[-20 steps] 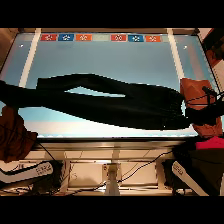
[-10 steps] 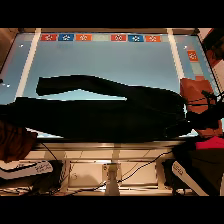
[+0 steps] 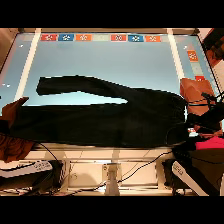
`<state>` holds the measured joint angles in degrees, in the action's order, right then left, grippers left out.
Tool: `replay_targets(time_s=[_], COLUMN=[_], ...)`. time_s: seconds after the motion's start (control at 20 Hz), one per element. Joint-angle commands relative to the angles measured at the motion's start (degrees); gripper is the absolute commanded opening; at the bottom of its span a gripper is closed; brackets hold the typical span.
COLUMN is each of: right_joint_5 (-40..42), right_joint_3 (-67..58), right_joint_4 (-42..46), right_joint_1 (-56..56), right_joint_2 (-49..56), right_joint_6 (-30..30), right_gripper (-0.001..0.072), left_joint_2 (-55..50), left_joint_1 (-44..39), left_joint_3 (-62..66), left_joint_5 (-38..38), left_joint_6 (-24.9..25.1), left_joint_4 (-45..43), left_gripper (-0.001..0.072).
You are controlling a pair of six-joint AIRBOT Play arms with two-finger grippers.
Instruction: Fold the clothes and pants, and hang the long-sleeved shirts on hangers.
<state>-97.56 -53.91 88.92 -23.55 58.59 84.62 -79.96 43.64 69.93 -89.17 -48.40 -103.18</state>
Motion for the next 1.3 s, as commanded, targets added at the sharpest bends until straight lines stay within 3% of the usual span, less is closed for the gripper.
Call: replay_targets(time_s=[0.0,0.2,0.35,0.5,0.6,0.8,0.95,1.05,1.25], right_joint_5=[-0.1,1.0,6.2,18.8,24.8,30.6,31.9,32.9,34.7], right_joint_3=[0.0,-1.0,-4.9,-6.8,-6.7,-6.6,-6.6,-6.6,-6.6], right_joint_4=[-0.1,-0.2,-0.7,-2.6,-4.3,-7.8,-9.6,-9.5,-9.2], right_joint_1=[0.0,0.0,0.0,0.0,0.0,0.0,0.0,0.0,0.0], right_joint_2=[0.0,0.0,0.0,0.0,0.9,4.4,6.5,6.8,6.9], right_joint_6=[0.0,-0.2,-0.2,-0.2,-0.2,1.9,1.9,1.5,-0.7], right_gripper=[0.0708,0.0701,0.0698,0.0698,0.0698,0.0698,0.0698,0.0698,0.0697], left_joint_2=[0.0,0.2,0.2,0.5,0.5,-1.2,-2.9,-4.2,-9.9], left_joint_1=[0.9,-1.1,-5.5,-11.1,-15.4,-23.6,-26.6,-26.6,-26.5], left_joint_3=[-0.2,0.4,3.0,4.7,4.7,4.7,4.7,4.9,9.8], left_joint_5=[5.8,14.4,22.7,33.4,39.4,45.3,53.9,59.4,56.5], left_joint_6=[-2.5,-2.6,-4.5,-11.2,-18.5,-22.6,-42.2,-49.2,-49.1], left_joint_4=[0.0,-0.1,-0.1,-0.2,-0.2,0.0,2.0,10.5,23.6], left_gripper=[0.0705,0.0694,0.0693,0.0693,0.0693,0.0695,0.0695,0.0695,0.0694])
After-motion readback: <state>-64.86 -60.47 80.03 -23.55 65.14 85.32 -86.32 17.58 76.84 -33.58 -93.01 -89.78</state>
